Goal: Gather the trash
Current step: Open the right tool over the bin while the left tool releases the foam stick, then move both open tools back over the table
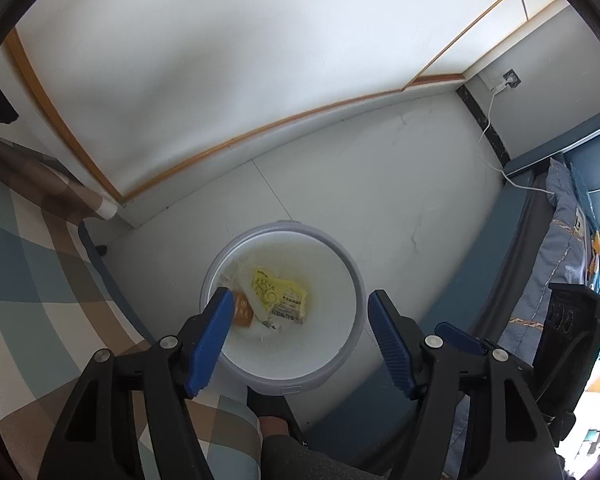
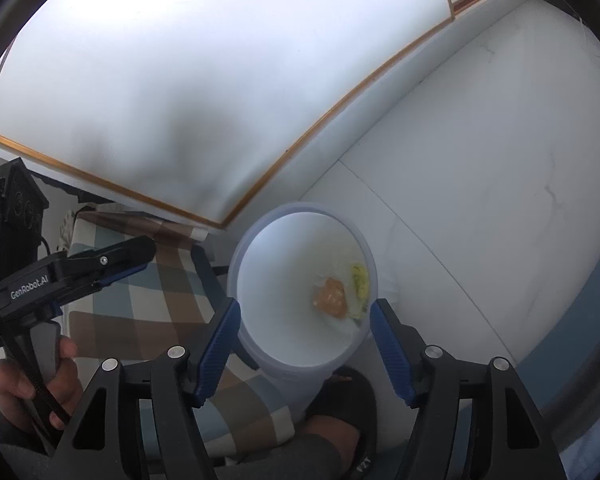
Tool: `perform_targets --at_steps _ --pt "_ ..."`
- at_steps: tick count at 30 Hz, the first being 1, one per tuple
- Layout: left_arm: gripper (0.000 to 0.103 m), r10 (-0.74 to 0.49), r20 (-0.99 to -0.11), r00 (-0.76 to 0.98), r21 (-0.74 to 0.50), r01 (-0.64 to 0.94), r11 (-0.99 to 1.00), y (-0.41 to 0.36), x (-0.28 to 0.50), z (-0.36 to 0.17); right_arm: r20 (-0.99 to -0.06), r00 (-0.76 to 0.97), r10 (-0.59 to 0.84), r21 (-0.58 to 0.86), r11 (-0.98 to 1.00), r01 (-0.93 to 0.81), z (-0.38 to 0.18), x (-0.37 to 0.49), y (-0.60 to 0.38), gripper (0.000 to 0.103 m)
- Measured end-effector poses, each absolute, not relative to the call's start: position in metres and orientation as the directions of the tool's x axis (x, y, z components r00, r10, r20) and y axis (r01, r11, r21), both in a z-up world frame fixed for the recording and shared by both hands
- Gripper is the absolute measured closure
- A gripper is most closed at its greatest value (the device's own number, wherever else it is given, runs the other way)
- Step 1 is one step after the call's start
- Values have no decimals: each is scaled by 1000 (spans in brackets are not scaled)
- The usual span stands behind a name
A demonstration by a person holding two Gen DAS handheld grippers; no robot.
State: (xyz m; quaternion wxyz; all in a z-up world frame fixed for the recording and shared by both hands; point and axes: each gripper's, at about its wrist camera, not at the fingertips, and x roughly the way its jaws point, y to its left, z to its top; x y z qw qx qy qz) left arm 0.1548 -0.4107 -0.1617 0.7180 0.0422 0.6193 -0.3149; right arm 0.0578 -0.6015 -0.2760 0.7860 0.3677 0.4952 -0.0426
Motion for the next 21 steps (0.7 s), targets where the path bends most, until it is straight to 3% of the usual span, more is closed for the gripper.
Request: perform_targets --at_steps 2,21 --pt "20 -398 -913 91 -308 488 817 -401 154 -152 -811 504 297 533 729 429 -274 57 -600 35" --pt "20 -385 -875 294 -224 459 860 -339 137 -91 -783 564 263 509 793 336 -203 47 -564 27"
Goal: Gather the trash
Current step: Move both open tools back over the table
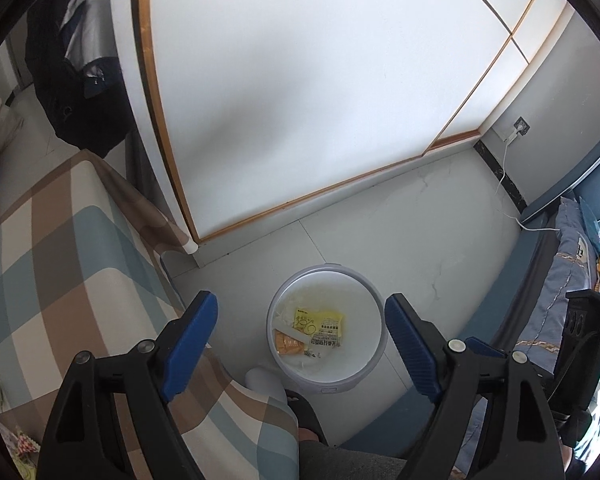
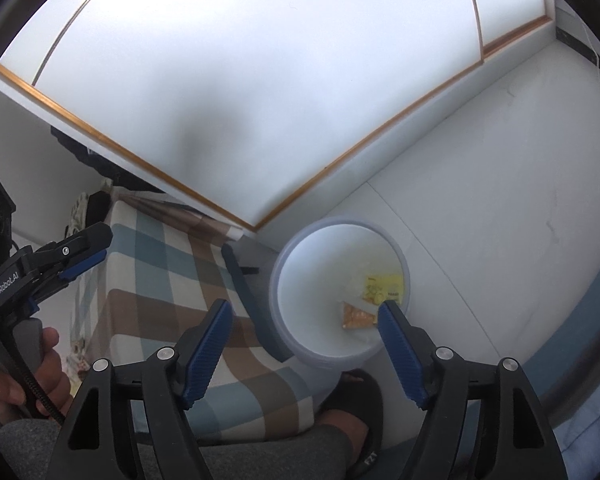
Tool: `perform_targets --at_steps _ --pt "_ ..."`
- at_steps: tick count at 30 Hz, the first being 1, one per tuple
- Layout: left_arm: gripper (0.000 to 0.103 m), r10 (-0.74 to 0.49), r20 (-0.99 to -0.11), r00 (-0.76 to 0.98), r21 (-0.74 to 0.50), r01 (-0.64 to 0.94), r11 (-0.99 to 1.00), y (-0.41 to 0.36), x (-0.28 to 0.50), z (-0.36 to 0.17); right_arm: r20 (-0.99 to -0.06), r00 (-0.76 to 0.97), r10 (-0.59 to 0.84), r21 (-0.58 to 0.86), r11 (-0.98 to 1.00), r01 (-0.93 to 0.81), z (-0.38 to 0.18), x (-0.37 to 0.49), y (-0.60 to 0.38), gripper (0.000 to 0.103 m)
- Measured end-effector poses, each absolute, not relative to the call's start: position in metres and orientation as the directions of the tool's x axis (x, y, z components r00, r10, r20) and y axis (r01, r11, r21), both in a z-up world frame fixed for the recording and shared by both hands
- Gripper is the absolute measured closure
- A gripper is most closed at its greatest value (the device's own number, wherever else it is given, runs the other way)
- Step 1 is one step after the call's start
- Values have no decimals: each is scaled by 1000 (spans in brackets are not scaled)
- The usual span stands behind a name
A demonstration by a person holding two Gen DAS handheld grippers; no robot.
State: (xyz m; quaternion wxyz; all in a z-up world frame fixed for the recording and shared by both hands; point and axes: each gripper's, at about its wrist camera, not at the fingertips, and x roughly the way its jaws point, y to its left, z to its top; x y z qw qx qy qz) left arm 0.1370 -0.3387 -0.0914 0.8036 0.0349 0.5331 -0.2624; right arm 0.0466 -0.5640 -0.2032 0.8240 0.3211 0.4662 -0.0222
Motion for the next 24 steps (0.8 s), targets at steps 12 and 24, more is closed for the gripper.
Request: perform_targets --at_steps 12,24 --pt "20 -389 -802 453 -205 404 892 -279 125 -32 -710 666 228 493 836 239 -125 36 -523 25" --pt "20 -370 -688 624 -204 322 924 -200 105 26 -593 760 266 481 874 69 -41 34 -458 22"
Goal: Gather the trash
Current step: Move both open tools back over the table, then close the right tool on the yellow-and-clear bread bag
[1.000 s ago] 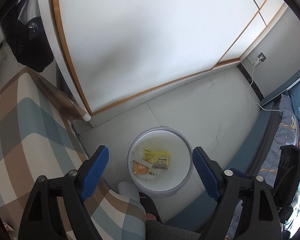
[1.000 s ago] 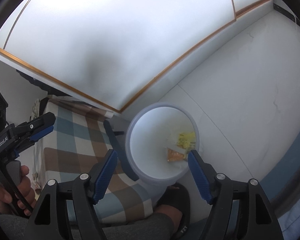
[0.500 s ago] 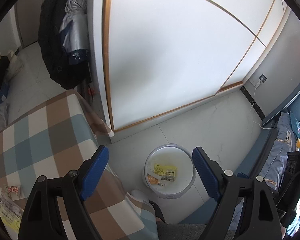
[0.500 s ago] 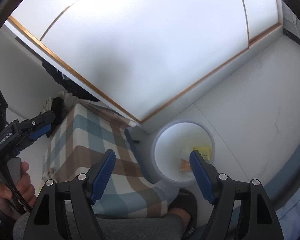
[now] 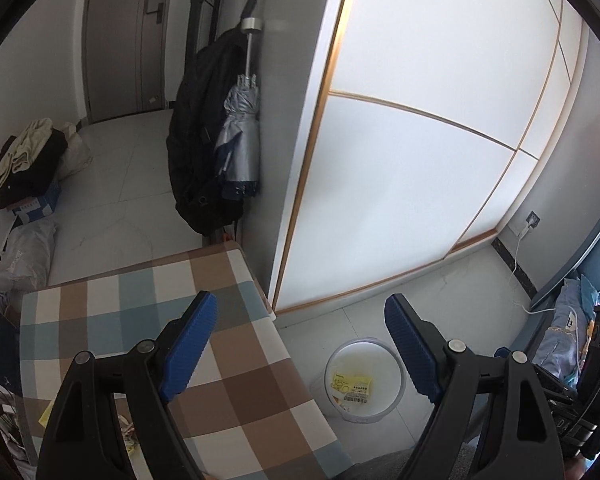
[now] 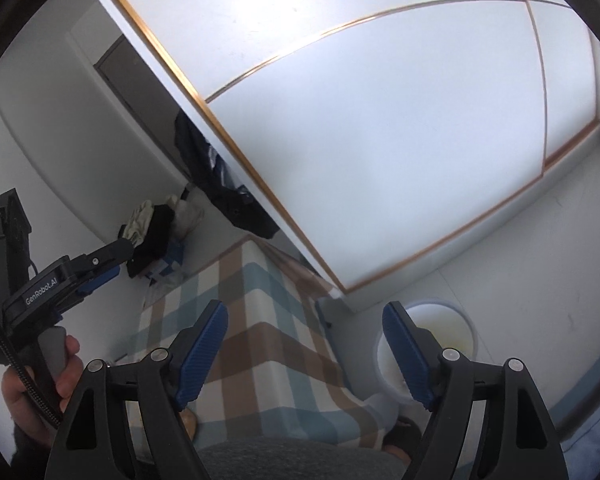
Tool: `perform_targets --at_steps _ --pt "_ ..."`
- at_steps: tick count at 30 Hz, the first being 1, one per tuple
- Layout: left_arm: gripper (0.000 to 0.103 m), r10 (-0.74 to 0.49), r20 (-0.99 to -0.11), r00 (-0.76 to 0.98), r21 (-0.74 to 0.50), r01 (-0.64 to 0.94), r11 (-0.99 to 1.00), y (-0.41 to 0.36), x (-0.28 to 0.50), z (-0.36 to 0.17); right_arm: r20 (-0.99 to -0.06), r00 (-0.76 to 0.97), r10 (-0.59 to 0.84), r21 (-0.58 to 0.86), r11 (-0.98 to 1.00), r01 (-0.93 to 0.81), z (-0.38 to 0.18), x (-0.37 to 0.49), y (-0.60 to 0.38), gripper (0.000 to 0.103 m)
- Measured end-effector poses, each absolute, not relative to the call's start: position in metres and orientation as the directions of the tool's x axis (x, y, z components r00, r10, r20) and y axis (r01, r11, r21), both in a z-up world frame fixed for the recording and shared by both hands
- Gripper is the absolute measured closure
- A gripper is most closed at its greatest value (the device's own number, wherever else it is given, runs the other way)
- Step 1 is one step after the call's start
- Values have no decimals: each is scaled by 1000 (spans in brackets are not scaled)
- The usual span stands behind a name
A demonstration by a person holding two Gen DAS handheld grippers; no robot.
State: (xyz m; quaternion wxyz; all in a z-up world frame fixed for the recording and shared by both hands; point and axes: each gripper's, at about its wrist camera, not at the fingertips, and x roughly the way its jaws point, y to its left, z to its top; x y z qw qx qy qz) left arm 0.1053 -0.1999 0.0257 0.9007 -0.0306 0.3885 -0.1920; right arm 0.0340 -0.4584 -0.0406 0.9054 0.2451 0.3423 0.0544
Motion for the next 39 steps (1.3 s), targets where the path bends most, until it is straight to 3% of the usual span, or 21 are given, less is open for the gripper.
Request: perform_targets --at_steps 7,16,30,39 --pt "20 -324 -640 696 -208 249 946 -144 93 43 -542 767 343 457 887 -73 -11 41 -394 18" --pt "20 -257 -641 723 -210 157 965 -73 86 37 -549 736 396 401 897 -184 -3 46 -318 14" --pt "20 -172 -658 733 -218 33 975 24 82 1 -630 629 455 327 890 -317 -37 59 -209 13" --pt "20 -184 -678 712 -318 -57 947 89 79 -20 -707 536 462 289 880 -377 -68 74 -149 13"
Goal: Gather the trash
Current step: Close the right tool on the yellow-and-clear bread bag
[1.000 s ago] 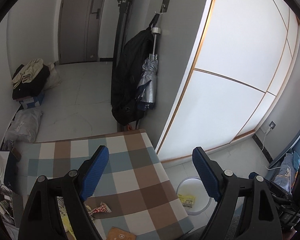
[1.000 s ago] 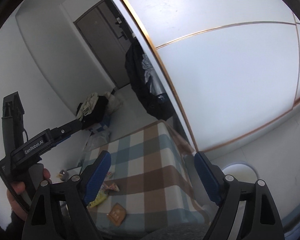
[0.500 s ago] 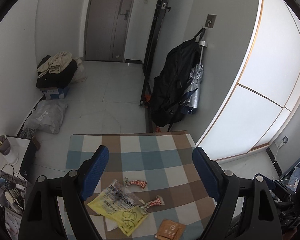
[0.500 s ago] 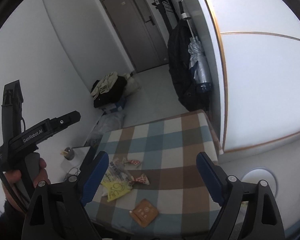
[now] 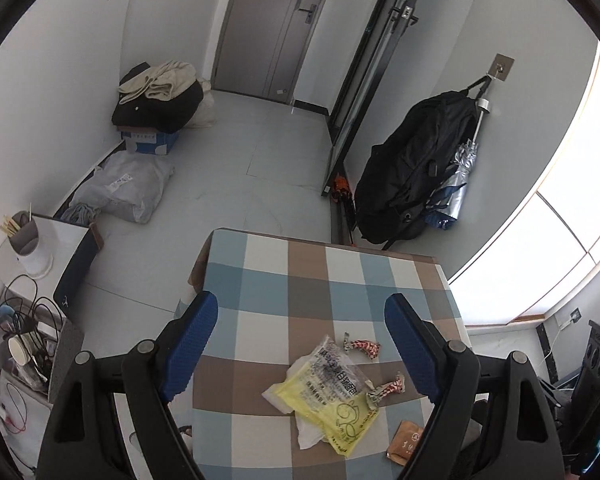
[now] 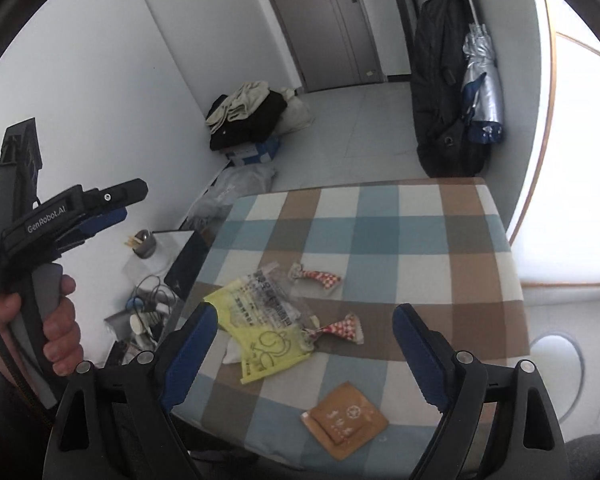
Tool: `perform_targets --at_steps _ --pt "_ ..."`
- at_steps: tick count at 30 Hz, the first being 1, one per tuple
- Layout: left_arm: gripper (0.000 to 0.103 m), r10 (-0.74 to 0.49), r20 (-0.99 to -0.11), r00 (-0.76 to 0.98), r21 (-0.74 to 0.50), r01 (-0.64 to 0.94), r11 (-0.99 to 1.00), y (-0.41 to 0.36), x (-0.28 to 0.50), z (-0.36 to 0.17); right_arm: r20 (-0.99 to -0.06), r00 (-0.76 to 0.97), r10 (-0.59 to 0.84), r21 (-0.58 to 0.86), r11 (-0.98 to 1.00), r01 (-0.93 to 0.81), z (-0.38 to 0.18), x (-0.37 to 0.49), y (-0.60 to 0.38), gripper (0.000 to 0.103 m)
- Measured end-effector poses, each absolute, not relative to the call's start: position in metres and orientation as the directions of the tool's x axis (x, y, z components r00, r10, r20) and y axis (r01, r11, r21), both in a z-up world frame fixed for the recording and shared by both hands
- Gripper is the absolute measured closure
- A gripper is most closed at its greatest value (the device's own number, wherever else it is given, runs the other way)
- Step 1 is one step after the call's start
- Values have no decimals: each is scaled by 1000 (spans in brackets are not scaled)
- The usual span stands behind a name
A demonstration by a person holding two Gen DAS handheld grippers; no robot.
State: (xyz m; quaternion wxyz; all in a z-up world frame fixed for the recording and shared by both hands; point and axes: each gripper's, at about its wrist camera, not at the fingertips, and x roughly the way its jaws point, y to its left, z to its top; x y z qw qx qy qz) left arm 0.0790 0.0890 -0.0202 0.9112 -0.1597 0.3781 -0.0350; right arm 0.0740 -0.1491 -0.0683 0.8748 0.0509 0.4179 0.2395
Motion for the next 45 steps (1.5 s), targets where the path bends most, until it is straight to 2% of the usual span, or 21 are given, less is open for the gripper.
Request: perform_targets --at_steps 10,20,23,31,35,41,45 --pt "20 -217 -703 677 -404 -128 906 128 76 -37 -774 470 425 135 835 -533 -97 92 -83 13" --pt "20 -243 -702 669 -456 -160 876 146 80 -41 -871 292 396 130 758 -639 -154 115 -30 13" --pt "20 -244 -706 665 -458 -166 873 148 82 -43 -899 277 339 84 756 -650 -169 119 -21 13" --pt "20 -244 -716 654 -467 -188 864 153 83 -48 -897 244 368 156 782 -604 -177 138 -31 14" --pt "20 -242 -726 643 -456 -187 870 151 85 -50 -881 225 416 220 782 -584 -173 140 -41 26" --pt "20 -230 -741 631 -434 -188 881 146 86 -54 -875 225 428 237 785 -572 -170 140 -49 54" --pt "20 -219 -752 622 -419 -194 887 144 87 -57 -863 220 454 279 793 -541 -170 141 -54 61"
